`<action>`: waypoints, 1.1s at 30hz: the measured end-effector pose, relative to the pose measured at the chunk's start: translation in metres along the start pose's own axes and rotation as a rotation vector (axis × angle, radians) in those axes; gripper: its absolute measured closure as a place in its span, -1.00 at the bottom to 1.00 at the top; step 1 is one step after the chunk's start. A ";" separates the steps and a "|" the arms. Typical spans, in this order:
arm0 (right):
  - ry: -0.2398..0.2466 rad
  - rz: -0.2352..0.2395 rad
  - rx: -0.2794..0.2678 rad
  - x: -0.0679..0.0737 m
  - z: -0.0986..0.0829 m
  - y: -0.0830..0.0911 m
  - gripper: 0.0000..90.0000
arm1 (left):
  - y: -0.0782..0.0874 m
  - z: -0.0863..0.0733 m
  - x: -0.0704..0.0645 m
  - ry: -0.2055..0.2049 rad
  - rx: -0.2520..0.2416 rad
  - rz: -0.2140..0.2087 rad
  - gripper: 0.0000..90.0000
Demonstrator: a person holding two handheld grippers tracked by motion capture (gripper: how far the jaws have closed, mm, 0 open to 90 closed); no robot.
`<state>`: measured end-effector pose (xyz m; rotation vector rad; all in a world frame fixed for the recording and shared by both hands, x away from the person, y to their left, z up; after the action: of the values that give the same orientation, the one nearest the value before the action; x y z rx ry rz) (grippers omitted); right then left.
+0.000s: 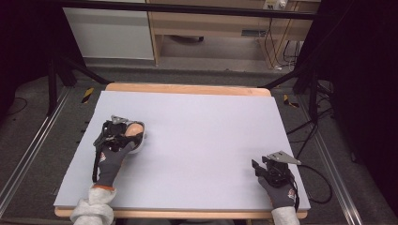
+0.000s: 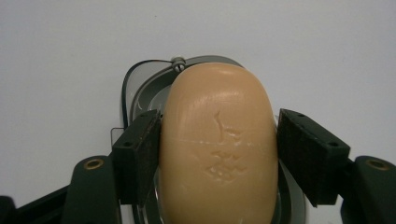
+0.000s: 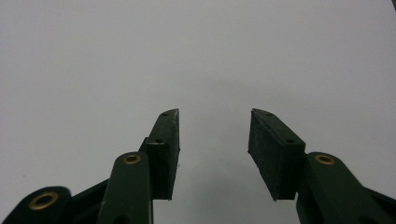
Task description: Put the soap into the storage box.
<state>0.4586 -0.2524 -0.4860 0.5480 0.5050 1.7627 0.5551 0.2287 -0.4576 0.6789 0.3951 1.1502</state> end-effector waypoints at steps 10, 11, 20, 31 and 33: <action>0.001 0.001 -0.001 0.000 0.000 0.000 0.18 | 0.004 -0.001 -0.002 -0.010 -0.021 -0.009 -0.33; 0.001 0.001 -0.001 0.000 0.000 0.000 0.18 | 0.005 -0.001 -0.003 -0.015 -0.023 -0.013 -0.33; -0.001 -0.001 -0.002 0.001 0.000 0.000 0.17 | 0.011 0.000 -0.014 -0.055 -0.042 -0.024 -0.33; -0.003 0.005 -0.004 0.001 0.000 0.001 0.16 | 0.022 0.008 -0.025 -0.084 -0.080 -0.034 -0.33; -0.005 0.004 -0.008 0.001 0.001 0.001 0.16 | 0.024 0.007 -0.025 -0.084 -0.083 -0.039 -0.33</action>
<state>0.4582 -0.2518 -0.4850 0.5480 0.4939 1.7657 0.5332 0.2095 -0.4374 0.6421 0.2869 1.0910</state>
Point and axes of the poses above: each handheld gripper's, and its own axes: y roughly backward along the jaws, z roughly out of its top, x roughly to its left, the point moved 4 cm from there along -y, roughly forward along the jaws, and after that the axes turned 7 degrees about -y, right-handed, at the moved point
